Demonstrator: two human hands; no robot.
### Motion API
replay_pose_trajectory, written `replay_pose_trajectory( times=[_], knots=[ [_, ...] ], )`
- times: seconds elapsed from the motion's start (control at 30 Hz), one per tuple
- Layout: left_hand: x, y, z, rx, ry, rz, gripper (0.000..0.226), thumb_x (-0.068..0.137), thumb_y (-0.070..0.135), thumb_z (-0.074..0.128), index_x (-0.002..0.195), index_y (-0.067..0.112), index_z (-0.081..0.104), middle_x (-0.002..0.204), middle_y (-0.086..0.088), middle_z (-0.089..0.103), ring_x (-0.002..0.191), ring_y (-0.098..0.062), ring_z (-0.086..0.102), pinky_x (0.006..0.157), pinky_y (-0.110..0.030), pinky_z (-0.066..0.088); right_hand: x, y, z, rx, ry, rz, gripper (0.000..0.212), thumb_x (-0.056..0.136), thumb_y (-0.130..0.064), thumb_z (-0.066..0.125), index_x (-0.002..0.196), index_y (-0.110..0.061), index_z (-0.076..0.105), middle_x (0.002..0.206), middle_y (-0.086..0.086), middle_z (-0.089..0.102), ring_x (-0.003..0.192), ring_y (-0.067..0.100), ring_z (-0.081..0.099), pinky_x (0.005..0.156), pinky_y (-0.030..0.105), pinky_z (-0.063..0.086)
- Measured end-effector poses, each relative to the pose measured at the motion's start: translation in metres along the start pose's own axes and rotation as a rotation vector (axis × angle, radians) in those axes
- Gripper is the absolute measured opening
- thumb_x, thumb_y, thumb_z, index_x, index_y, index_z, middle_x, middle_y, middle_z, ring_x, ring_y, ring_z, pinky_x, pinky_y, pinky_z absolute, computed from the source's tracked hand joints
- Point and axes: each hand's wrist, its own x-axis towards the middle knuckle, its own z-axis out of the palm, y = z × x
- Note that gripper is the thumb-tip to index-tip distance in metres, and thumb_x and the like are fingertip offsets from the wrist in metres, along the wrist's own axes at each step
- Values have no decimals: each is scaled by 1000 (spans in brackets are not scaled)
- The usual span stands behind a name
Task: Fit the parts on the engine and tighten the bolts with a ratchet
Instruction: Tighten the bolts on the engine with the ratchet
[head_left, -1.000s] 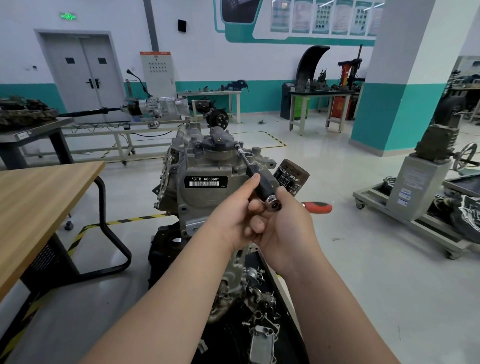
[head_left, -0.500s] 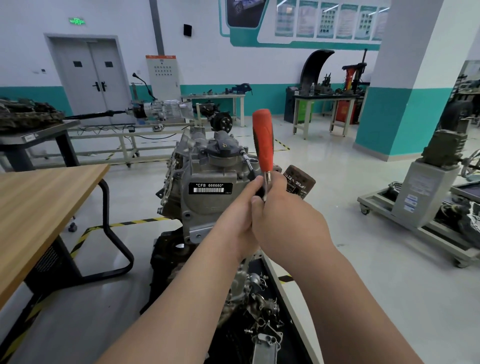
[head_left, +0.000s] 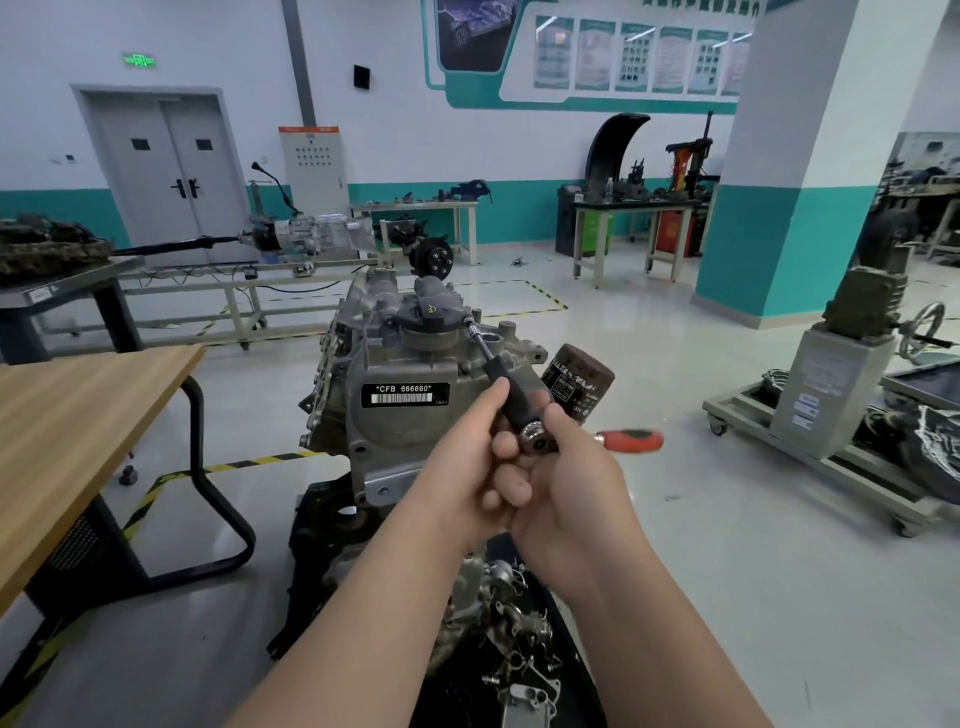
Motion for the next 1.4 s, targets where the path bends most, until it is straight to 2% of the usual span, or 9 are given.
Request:
replay_pose_trajectory(
  times=[0.1,0.23,0.47,0.7,0.8,0.9,1.03,1.2,1.4],
  knots=[
    [-1,4,-4,-8,-18,25,44,90,55,52,78,21,77,32,8,43,24,-4,40,31,-12,28,-3,4,2,146,-57,63,26,103,-34,39,118,-25,58,57,3,52,34,12,35,39,23,41],
    [-4,9,-7,59,-48,-2,69,91,56,48,38,16,64,29,4,43,20,-4,37,27,-10,26,-3,4,5,188,-68,72,25,103,-33,40,123,-26,54,58,5,54,34,12,36,39,24,43],
    [-4,11,-3,150,-20,1,75,90,60,47,31,15,57,28,5,36,19,-4,33,25,-12,19,-2,0,6,69,-40,25,26,102,-35,40,114,-19,57,55,4,51,34,13,37,38,25,42],
    [-1,8,6,109,-20,-28,72,86,66,48,34,16,39,28,-1,29,23,-15,33,37,-14,34,4,-14,-2,-660,105,-165,39,100,-38,41,98,-3,57,53,5,57,38,21,46,55,36,43],
    [2,7,10,26,9,22,45,90,55,52,72,15,62,40,1,41,34,-11,40,41,-16,38,2,-22,-2,-1023,138,-284,36,99,-38,40,110,-5,52,66,4,66,53,21,56,63,38,49],
    [1,8,10,-19,14,44,44,88,49,57,104,10,68,84,-7,61,82,-20,53,74,-25,45,-3,-26,3,-1539,166,-430,44,101,-37,38,136,-12,32,90,7,64,74,27,59,63,36,43],
    [2,10,8,-51,-19,-12,36,84,53,58,79,18,64,62,4,63,57,-10,62,56,-22,49,-6,-22,11,-2064,201,-597,56,102,-41,31,150,-26,7,70,-4,42,67,25,48,53,33,32],
    [4,8,2,-34,31,34,40,91,51,54,90,15,71,72,0,64,80,-13,57,74,-22,44,3,-18,3,-1492,102,-450,50,102,-35,38,146,-16,22,75,-8,53,64,8,52,53,29,38],
    [5,4,0,-5,-2,52,50,97,47,47,54,19,50,39,6,33,28,-12,35,35,-15,33,7,-16,-7,-816,143,-250,33,100,-34,42,99,-4,55,57,1,58,44,17,49,57,35,44]
  ],
)
